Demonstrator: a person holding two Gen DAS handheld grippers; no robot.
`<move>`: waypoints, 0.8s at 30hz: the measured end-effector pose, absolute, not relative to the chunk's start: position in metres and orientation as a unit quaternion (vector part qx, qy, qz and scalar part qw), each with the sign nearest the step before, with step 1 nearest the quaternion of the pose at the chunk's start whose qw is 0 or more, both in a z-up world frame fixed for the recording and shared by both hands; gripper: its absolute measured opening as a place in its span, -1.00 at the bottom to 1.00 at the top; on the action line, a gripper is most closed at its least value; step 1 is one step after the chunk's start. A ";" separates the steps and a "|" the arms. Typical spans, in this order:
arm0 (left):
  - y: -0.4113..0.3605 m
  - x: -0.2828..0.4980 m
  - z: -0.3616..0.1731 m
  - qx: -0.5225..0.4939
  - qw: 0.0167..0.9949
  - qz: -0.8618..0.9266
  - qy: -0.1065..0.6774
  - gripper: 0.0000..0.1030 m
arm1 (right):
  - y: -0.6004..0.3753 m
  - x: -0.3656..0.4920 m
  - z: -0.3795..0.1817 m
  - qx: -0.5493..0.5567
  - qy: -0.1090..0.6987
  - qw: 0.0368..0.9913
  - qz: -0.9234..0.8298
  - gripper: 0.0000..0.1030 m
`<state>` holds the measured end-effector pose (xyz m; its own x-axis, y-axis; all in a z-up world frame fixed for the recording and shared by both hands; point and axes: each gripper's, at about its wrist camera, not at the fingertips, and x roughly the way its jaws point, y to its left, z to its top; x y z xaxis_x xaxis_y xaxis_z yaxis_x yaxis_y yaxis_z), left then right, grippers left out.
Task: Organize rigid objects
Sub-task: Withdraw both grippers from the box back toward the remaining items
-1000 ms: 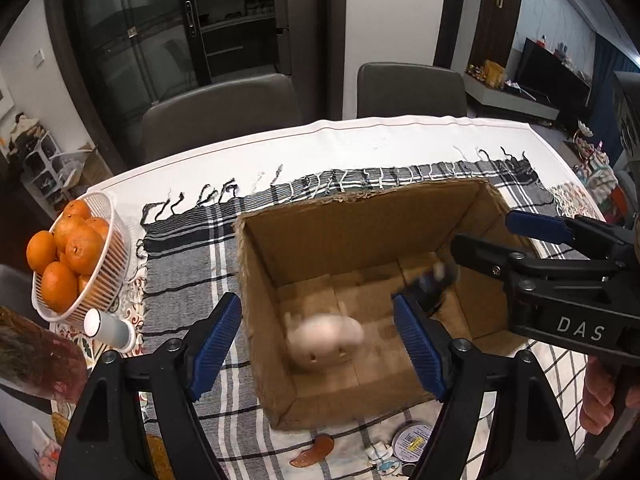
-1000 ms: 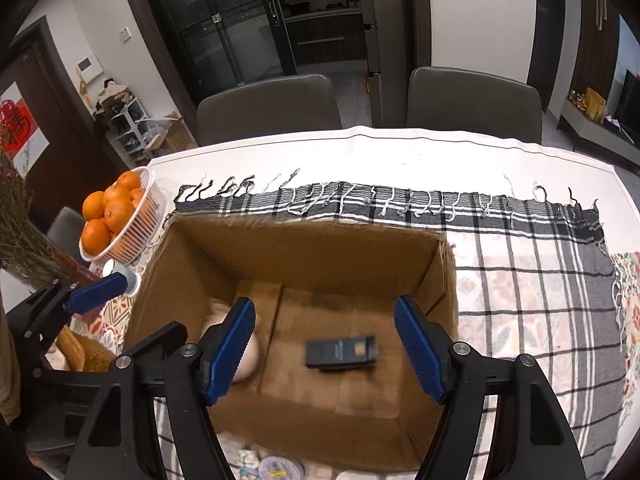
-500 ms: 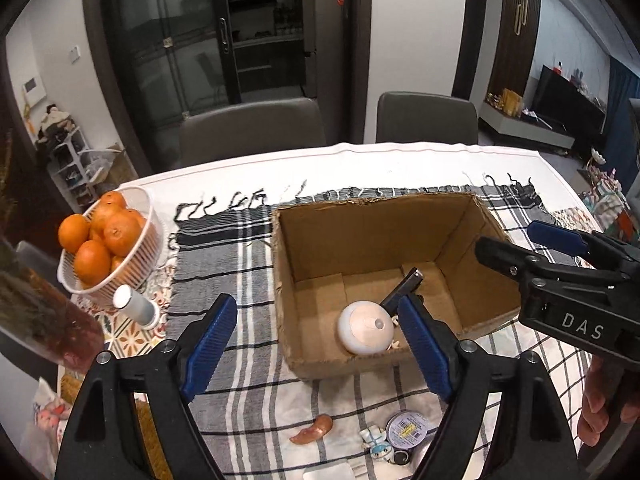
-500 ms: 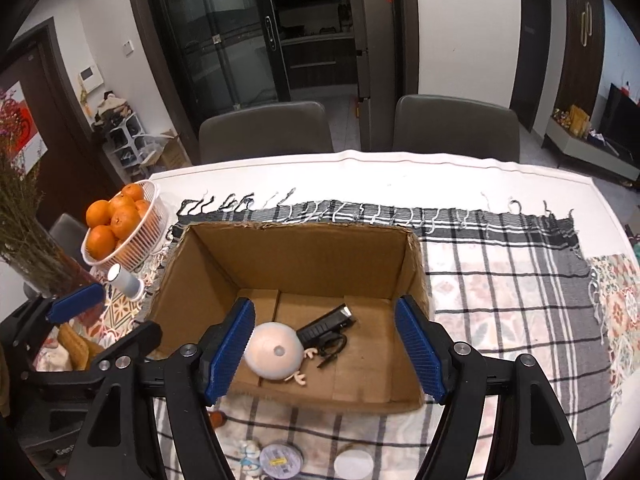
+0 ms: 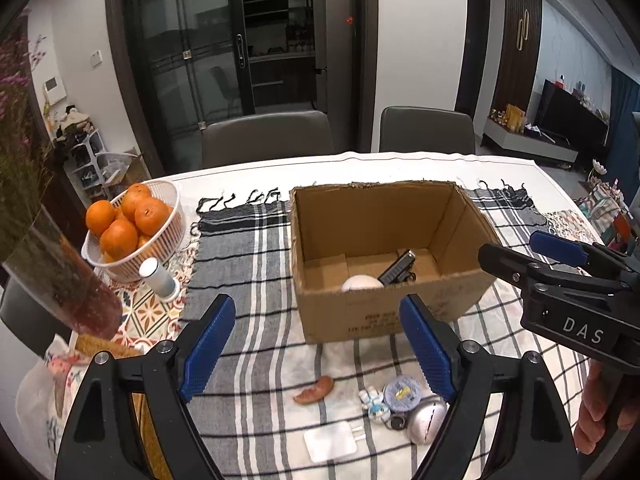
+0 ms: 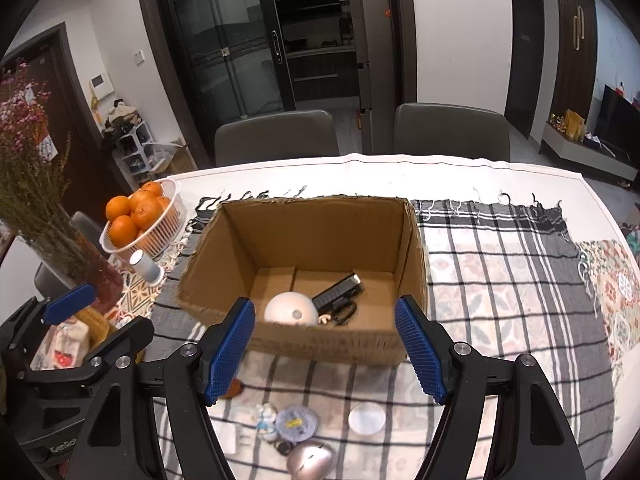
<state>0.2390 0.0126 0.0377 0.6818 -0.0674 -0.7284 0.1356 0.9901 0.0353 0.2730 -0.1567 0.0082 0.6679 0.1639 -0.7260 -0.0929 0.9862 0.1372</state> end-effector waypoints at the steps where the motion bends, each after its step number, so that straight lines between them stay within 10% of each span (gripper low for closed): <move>1: 0.015 0.233 0.037 0.043 0.917 -0.054 0.393 0.65 | -0.156 0.269 0.008 0.043 0.399 0.913 0.070 0.42; 24: 0.038 0.124 0.007 0.058 0.947 -0.025 0.314 0.83 | -0.138 0.160 -0.018 0.037 0.340 0.938 0.054 0.45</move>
<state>0.1236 0.0380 0.0070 0.8013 -0.0102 -0.5981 0.0827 0.9921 0.0940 0.1595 -0.1383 -0.0178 0.7625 0.1274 -0.6343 -0.0768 0.9913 0.1068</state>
